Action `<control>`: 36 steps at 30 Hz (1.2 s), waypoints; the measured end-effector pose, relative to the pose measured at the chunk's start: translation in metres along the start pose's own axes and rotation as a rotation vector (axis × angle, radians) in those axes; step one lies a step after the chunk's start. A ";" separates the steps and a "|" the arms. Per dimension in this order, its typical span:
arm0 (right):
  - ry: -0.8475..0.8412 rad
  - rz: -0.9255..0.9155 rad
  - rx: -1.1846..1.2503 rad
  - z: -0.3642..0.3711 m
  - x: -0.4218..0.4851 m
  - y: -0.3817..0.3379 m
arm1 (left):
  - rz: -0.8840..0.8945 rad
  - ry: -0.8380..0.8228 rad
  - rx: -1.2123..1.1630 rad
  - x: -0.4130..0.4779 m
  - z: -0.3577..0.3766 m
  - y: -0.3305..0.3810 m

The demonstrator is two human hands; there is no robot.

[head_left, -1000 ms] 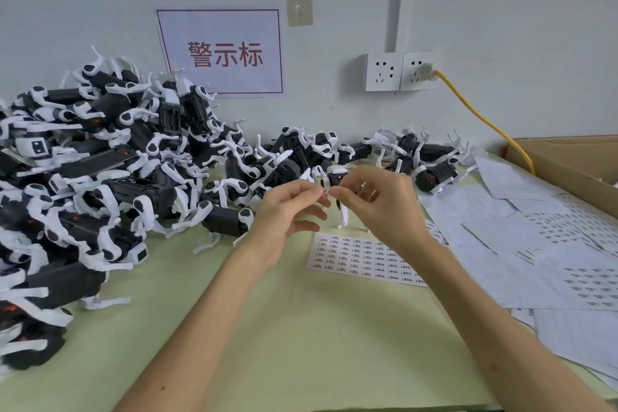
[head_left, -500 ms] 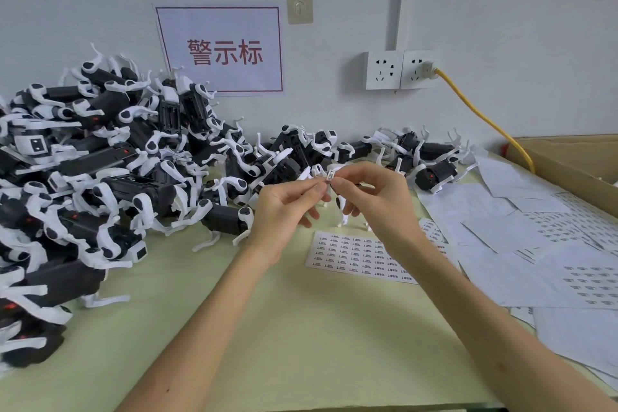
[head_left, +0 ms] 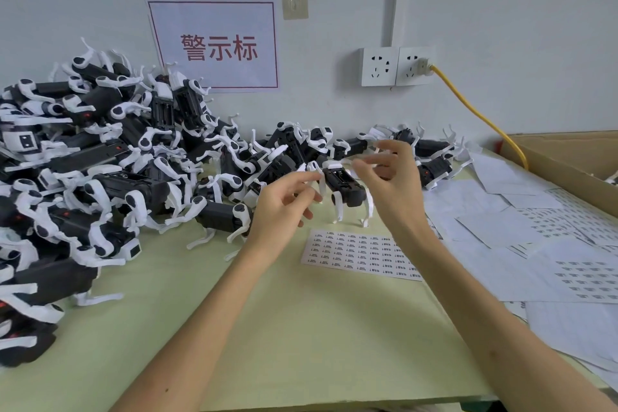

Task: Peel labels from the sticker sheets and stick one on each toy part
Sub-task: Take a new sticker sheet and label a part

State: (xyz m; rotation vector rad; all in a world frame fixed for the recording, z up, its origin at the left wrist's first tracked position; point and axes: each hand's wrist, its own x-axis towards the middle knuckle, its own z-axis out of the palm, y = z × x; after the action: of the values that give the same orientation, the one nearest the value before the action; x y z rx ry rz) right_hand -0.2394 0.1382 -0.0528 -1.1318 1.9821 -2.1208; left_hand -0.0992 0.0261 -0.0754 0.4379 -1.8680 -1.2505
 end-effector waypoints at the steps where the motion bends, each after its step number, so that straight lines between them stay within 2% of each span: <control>1: -0.034 0.062 -0.075 -0.001 0.003 0.007 | -0.003 0.031 0.000 0.001 -0.001 0.000; 4: -0.133 0.144 -0.333 0.007 0.003 0.028 | -0.020 0.092 0.008 0.003 -0.002 -0.002; 6: -0.169 0.150 -0.383 0.016 0.000 0.039 | -0.022 0.102 0.014 0.003 -0.002 -0.004; 8: -0.145 0.105 -0.394 0.022 -0.001 0.045 | -0.025 0.105 0.017 0.003 -0.002 -0.005; 10: -0.052 0.027 -0.389 0.021 0.000 0.043 | -0.033 0.102 0.021 0.004 -0.002 -0.005; 13: 0.109 -0.008 -0.200 0.007 0.011 0.032 | -0.073 0.111 0.041 0.005 -0.002 -0.007; 16: 0.181 0.035 0.142 -0.015 0.019 0.016 | -0.078 0.223 0.060 0.005 -0.002 -0.011; 18: 0.102 0.110 0.378 -0.028 0.022 0.006 | -0.078 0.272 -0.003 0.006 -0.003 -0.009; 21: -0.164 0.179 0.632 -0.037 0.026 -0.005 | -0.123 0.261 -0.150 0.006 -0.003 0.000; 23: -0.313 0.172 0.577 -0.037 0.024 -0.007 | -0.210 0.204 -0.183 0.007 -0.005 0.001; 24: -0.397 0.157 0.503 -0.037 0.022 -0.006 | -0.256 0.125 -0.207 0.007 -0.006 0.001; 27: -0.654 0.154 0.317 -0.033 0.016 -0.002 | -0.381 -0.276 -0.281 0.004 -0.009 0.004; 29: -0.709 0.159 0.243 -0.029 0.014 0.002 | -0.423 -0.469 -0.262 0.001 -0.005 0.007; 31: -0.698 0.149 0.168 -0.026 0.013 0.005 | -0.454 -0.531 -0.255 -0.003 -0.001 0.008; 33: -0.636 0.148 0.087 -0.024 0.012 0.006 | -0.513 -0.488 -0.252 -0.004 0.001 0.009; 36: -0.377 0.010 -0.122 -0.019 0.012 0.006 | -0.581 -0.370 -0.228 -0.005 0.001 0.010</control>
State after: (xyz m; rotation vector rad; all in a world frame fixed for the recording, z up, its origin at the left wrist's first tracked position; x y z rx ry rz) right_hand -0.2610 0.1474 -0.0509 -1.4117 1.9484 -1.6444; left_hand -0.0955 0.0351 -0.0690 0.6915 -1.9297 -2.0245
